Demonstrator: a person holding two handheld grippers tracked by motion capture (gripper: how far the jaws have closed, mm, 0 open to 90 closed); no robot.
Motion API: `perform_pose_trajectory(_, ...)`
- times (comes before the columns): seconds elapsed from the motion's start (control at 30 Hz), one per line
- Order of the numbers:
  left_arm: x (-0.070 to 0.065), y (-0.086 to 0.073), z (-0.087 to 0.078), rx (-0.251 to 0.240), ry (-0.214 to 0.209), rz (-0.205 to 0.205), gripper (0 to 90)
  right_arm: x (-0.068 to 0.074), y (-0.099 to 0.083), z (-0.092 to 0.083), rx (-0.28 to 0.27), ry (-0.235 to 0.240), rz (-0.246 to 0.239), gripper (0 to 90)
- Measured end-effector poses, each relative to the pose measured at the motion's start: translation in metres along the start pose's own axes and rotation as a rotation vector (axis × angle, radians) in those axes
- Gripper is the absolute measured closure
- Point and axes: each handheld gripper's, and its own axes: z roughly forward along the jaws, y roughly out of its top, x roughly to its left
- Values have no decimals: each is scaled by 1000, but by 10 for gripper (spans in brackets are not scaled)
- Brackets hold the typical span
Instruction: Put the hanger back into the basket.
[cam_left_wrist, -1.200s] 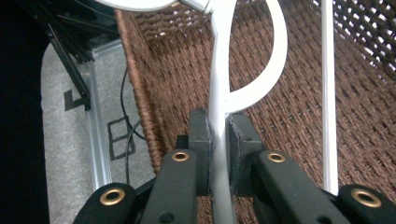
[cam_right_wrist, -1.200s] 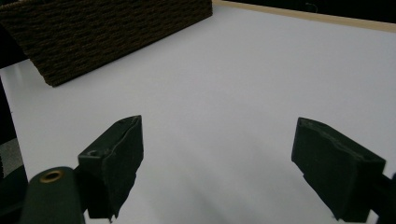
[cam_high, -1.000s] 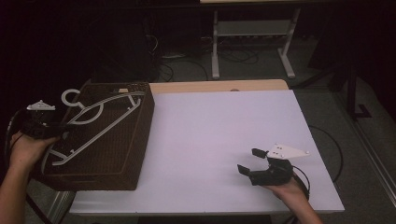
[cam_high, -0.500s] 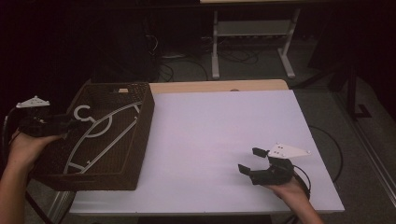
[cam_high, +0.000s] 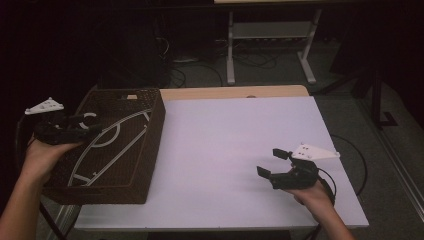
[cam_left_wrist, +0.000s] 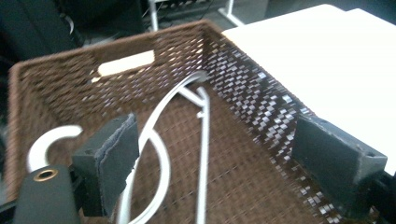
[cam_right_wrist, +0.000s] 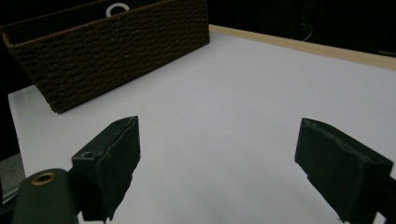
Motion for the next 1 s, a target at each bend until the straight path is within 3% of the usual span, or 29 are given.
perform_pose_trajectory(0.37,-46,7,12,-106,-123,12,76,-6,22,-8,-41,-9,-18,118)
perform_pose_trajectory(0.67,-86,9,28,-175,-209,34,4,-9,41,-14,-87,-31,-27,47)
perform_pose_trajectory(1.0,-115,3,46,-223,-296,37,0,-11,52,-15,-110,-30,-28,38)
